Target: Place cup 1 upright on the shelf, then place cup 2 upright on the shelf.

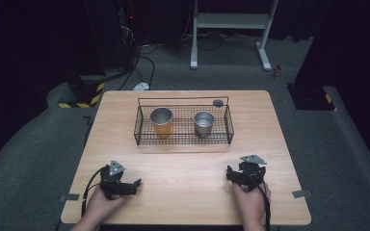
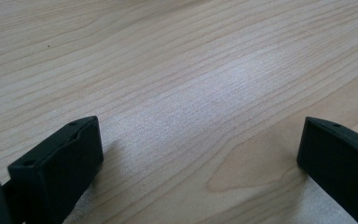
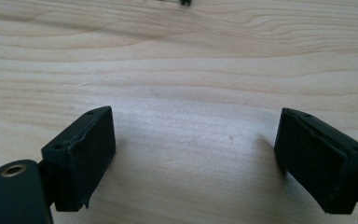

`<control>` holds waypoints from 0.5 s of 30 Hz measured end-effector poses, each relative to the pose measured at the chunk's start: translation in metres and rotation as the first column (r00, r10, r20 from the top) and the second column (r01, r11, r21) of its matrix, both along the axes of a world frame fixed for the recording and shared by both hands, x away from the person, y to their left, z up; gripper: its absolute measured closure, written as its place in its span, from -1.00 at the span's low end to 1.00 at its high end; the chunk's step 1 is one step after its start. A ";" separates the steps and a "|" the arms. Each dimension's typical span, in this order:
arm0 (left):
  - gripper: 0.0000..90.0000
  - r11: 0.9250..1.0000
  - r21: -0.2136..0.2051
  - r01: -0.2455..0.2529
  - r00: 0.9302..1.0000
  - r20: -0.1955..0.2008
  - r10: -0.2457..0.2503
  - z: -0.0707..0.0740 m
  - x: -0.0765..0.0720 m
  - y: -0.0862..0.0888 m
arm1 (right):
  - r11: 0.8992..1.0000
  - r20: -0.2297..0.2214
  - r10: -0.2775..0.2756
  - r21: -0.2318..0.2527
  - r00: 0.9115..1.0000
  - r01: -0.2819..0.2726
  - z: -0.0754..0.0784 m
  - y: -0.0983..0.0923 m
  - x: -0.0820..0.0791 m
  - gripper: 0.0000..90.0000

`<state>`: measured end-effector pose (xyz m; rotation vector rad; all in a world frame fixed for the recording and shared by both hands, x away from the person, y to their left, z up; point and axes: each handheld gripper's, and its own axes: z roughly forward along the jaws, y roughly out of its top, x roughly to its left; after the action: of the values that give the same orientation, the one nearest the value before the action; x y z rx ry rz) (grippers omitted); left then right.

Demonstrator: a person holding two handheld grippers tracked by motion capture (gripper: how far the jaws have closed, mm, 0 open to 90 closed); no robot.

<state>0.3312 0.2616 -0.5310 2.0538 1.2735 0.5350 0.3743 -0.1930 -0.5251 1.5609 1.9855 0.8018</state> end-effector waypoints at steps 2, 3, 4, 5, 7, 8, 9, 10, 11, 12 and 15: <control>-0.99 1.000 0.000 0.001 1.000 0.000 -0.001 0.000 0.000 0.000 | 1.000 0.002 0.015 0.001 1.000 -0.015 0.000 0.002 -0.003 -0.72; -0.99 1.000 0.001 0.001 1.000 0.001 -0.001 0.000 0.000 0.000 | 1.000 -0.001 0.015 0.004 1.000 -0.015 0.000 0.002 -0.003 -0.72; -0.99 1.000 0.001 0.001 1.000 0.001 -0.001 0.000 0.000 0.000 | 1.000 -0.001 0.015 0.004 1.000 -0.015 0.000 0.002 -0.003 -0.72; -0.99 1.000 0.001 0.001 1.000 0.001 -0.001 0.000 0.000 0.000 | 1.000 0.004 0.021 0.000 1.000 -0.021 0.000 0.002 -0.004 -0.72; -0.99 1.000 0.004 0.002 1.000 0.001 -0.002 0.000 0.000 0.000 | 1.000 0.000 0.019 0.003 1.000 -0.019 0.000 0.002 -0.006 -0.72; -0.98 1.000 0.004 0.002 1.000 0.001 -0.002 0.000 0.000 0.000 | 1.000 0.001 0.019 0.004 1.000 -0.019 0.000 0.003 -0.007 -0.72; -0.98 1.000 0.004 0.002 1.000 0.001 -0.002 0.000 0.000 0.000 | 1.000 0.001 0.019 0.004 1.000 -0.019 0.000 0.003 -0.007 -0.72; -0.98 1.000 0.004 0.002 1.000 0.001 -0.002 0.000 0.000 0.000 | 1.000 -0.001 0.026 0.000 1.000 -0.026 0.000 0.003 -0.009 -0.72; -0.98 1.000 0.003 0.002 1.000 0.000 -0.002 0.000 0.000 0.000 | 1.000 0.002 0.028 -0.001 1.000 -0.028 0.000 0.003 -0.009 -0.72; -0.98 1.000 0.004 0.002 1.000 0.000 -0.002 0.000 0.000 0.000 | 1.000 0.000 0.024 0.003 1.000 -0.024 0.000 0.004 -0.010 -0.72; -0.98 1.000 0.004 0.004 1.000 0.001 -0.004 0.000 0.000 0.000 | 1.000 0.000 0.025 0.003 1.000 -0.025 0.000 0.004 -0.010 -0.72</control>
<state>0.3311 0.2616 -0.5309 2.0590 1.2681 0.5370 0.3642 -0.1889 -0.5252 1.5414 2.0081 0.8151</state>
